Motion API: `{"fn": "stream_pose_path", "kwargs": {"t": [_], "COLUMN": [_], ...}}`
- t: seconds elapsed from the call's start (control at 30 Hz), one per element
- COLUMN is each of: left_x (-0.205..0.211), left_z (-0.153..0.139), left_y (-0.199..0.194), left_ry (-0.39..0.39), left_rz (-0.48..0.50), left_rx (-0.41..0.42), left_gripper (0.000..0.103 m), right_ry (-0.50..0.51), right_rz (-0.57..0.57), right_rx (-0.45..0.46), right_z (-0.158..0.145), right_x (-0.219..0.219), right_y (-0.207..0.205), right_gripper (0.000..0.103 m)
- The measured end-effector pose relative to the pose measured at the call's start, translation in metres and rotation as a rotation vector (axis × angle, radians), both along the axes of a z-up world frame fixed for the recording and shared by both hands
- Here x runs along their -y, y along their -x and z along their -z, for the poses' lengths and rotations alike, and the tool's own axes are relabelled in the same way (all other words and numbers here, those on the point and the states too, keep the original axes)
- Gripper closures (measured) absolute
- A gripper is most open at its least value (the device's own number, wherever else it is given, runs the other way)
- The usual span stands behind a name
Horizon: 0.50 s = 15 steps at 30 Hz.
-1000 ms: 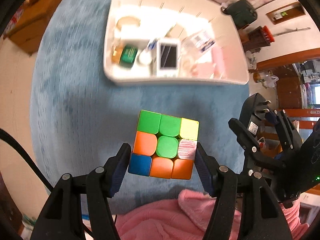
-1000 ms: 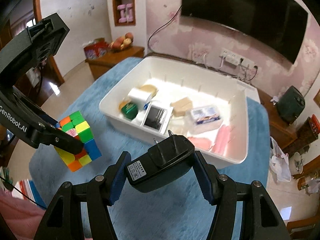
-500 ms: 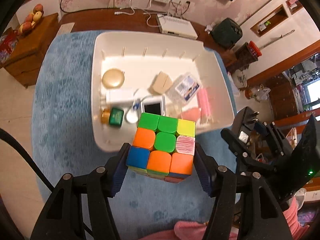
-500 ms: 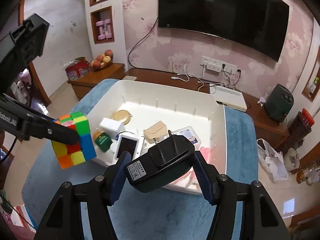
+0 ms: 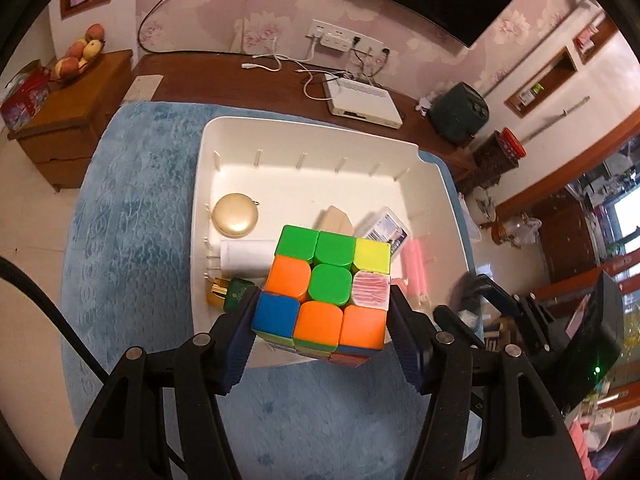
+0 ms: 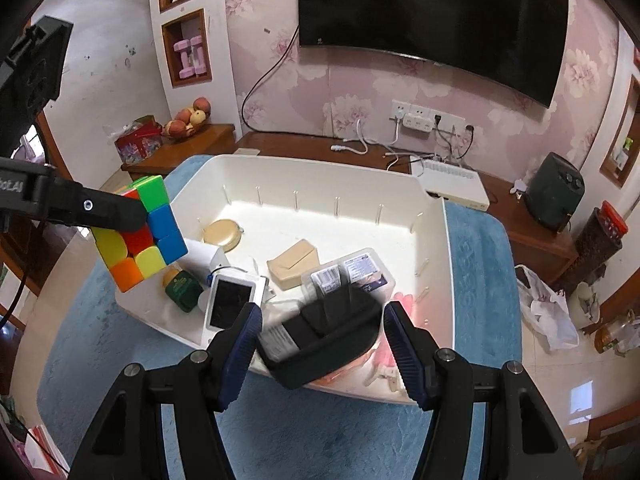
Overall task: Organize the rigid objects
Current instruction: 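Carry the Rubik's cube and black charger into the white bin and release both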
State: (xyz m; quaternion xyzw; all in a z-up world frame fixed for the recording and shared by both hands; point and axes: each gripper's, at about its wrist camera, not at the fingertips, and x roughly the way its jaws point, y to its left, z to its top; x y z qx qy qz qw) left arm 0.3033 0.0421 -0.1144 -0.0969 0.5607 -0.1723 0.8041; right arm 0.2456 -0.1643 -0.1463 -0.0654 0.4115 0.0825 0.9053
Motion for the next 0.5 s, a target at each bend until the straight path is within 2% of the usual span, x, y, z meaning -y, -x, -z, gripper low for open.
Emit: {"fn": "stream_pose_path", "kwargs": {"t": [0.1, 0.17, 0.3, 0.37, 0.5], "left_x": [-0.004, -0.007, -0.011, -0.014, -0.019], "left_z": [0.002, 0.000, -0.007, -0.010, -0.015], "left_y": [-0.002, 0.000, 0.005, 0.010, 0.022], "left_ry": [0.015, 0.019, 0.024, 0.026, -0.004], "left_rz": [-0.028, -0.048, -0.054, -0.063, -0.061], "left_rx": [-0.009, 0.016, 0.051, 0.064, 0.078], "left_gripper": [0.038, 0.038, 0.029, 0.027, 0.024], "right_ry": [-0.003, -0.001, -0.001, -0.016, -0.035], "right_rz": [0.008, 0.014, 0.030, 0.043, 0.074], "right_rx": [0.008, 0.002, -0.005, -0.007, -0.006], "right_z": [-0.002, -0.002, -0.005, -0.009, -0.018], "right_x": [0.002, 0.002, 0.004, 0.005, 0.004], "right_y": [0.001, 0.001, 0.005, 0.007, 0.017], "right_gripper": [0.039, 0.039, 0.038, 0.033, 0.030]}}
